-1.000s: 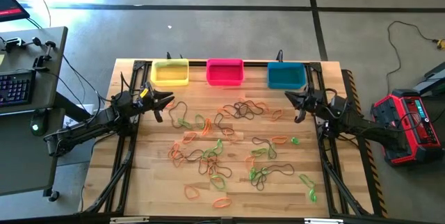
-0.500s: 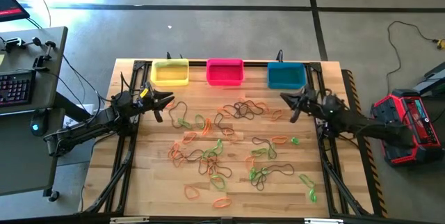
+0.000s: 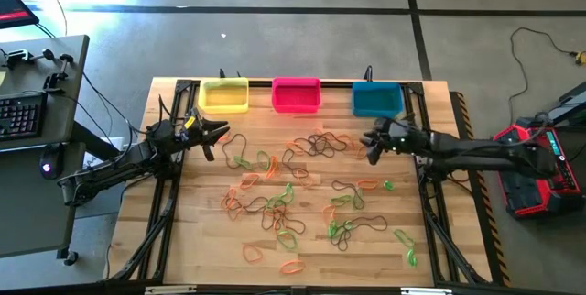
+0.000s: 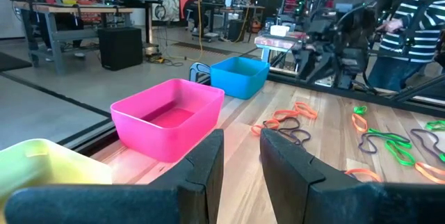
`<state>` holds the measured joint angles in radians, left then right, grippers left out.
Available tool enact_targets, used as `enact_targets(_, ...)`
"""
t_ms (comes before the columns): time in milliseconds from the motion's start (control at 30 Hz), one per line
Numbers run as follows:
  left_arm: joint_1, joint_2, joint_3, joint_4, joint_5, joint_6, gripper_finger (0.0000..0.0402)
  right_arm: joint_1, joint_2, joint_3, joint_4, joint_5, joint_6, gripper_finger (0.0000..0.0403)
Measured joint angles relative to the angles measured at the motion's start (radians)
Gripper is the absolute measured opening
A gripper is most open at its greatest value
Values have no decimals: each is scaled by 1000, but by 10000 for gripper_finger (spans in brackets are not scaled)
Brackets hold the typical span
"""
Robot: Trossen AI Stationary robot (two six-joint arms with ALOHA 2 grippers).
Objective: Sort rubber bands into baskets
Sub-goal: Put the orange rubber band into the pink bin
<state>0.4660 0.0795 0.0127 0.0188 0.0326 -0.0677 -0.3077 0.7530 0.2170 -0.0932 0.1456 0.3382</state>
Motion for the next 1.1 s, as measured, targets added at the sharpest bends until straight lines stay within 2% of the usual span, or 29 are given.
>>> enact_targets(300,0,0,0,0,0,0,85,0,230,60,16,-26,43,174)
enact_targets(667,0,0,0,0,0,0,85,0,512,209,-6,18,-57,233)
enact_targets(967,0,0,0,0,0,0,85,-9,692,320,-67,10,-111,237)
enact_targets(1100,0,0,0,0,0,0,85,-27,746,393,-148,0,-106,212)
